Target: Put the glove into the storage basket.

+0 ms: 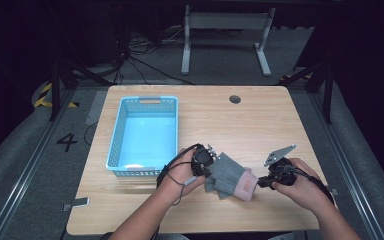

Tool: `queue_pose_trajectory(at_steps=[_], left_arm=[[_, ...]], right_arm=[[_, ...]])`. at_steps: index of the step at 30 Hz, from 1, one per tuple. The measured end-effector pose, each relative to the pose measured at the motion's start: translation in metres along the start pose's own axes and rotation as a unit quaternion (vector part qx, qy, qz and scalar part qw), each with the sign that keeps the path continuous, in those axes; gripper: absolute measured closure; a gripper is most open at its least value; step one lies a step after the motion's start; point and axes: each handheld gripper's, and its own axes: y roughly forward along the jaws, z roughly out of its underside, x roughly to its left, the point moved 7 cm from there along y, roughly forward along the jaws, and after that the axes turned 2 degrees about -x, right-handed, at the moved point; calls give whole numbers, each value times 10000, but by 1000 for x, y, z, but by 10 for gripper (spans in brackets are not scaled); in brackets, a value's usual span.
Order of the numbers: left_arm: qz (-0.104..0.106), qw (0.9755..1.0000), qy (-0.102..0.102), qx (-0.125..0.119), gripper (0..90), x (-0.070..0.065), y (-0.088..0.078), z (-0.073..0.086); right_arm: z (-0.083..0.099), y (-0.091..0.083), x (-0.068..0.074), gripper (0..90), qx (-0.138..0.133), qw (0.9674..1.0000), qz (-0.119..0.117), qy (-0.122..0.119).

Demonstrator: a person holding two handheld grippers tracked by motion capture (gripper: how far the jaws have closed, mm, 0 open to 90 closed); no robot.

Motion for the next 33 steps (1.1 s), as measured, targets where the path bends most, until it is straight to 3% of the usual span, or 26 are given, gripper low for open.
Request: queue_pose_trajectory(at_steps=[7, 16, 24, 33], left_arm=[[-61, 9999, 47, -105, 889, -8, -15, 1], [87, 9999, 101, -94, 889, -23, -21, 7], [291, 9995, 78, -20, 889, -30, -19, 10], [548, 9984, 87, 117, 889, -32, -9, 12]], right_arm=[[-9, -8, -5, 874, -240, 9997, 69, 41], [-20, -7, -16, 876, -450, 9988, 158, 101], [-26, 0, -24, 878, -574, 9981, 172, 120], [-23, 12, -30, 880, -451, 9986, 130, 230]])
